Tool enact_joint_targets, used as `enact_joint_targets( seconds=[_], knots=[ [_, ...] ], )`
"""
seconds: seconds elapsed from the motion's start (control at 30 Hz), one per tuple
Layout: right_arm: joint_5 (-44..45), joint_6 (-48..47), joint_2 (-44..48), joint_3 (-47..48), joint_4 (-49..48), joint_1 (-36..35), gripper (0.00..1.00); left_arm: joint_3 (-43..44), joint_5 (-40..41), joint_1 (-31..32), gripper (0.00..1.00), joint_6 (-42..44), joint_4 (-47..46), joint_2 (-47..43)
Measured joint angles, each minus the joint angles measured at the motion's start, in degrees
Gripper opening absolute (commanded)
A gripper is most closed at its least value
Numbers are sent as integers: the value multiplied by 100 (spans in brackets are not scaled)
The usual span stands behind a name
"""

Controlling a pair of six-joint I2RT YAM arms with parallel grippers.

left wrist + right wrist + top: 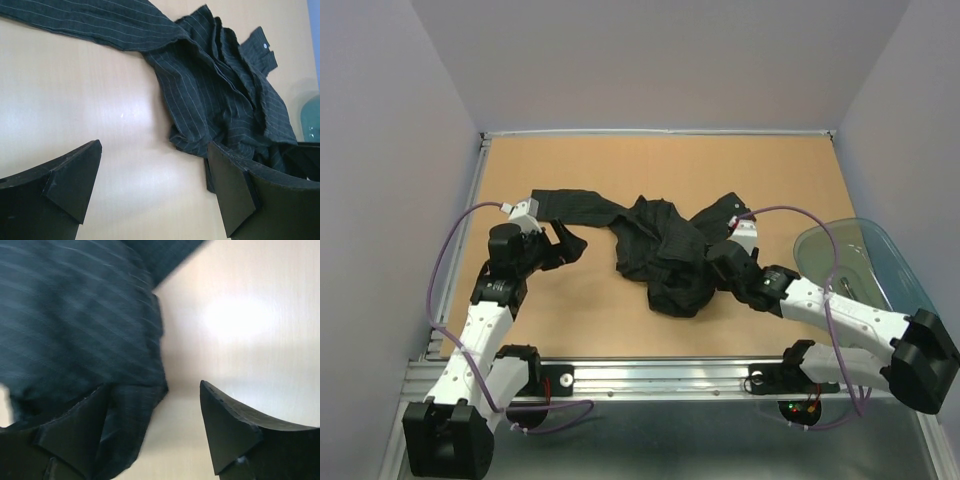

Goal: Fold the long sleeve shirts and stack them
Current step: Flatten the shirt out

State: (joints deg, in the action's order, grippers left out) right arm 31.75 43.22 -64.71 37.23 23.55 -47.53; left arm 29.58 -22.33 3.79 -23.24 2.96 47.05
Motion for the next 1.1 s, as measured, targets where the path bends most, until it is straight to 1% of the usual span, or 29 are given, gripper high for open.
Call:
enact_joint_targets(
  seconds=[0.1,0.17,0.27,0.33,0.4,0.5,0.67,0.8,1.0,1.1],
  knots=[
    [-282,-730,98,442,37,-13,81,0,0,236,99,-79,-26,59],
    [-496,-1366,-22,1016,33,-17,81,0,0,457,99,-199,-81,199],
    [-756,-2055,-341,1784,-98,-20,81,0,83,918,99,-442,-243,509],
    [-957,-2540,-745,2282,-221,-24,80,2,216,1220,98,-595,-433,793],
    [-1097,-2887,-1139,2559,-302,-26,80,39,310,1445,97,-730,-581,1169],
    [-1281,-3261,-1759,2769,-304,-42,79,146,428,1569,94,-850,-728,1714],
    [-1541,-3718,-2321,2793,-212,-70,78,603,599,1764,89,-962,-1005,2695],
    [-1580,-4009,-2378,2793,-201,-122,76,815,634,1961,84,-1029,-1209,3182],
    [-1578,-4308,-2376,2793,-162,-149,76,960,632,2271,79,-1113,-1379,3742],
    [-1711,-4413,-2337,2793,-83,-184,76,994,632,2374,72,-1143,-1419,3917]
  ],
)
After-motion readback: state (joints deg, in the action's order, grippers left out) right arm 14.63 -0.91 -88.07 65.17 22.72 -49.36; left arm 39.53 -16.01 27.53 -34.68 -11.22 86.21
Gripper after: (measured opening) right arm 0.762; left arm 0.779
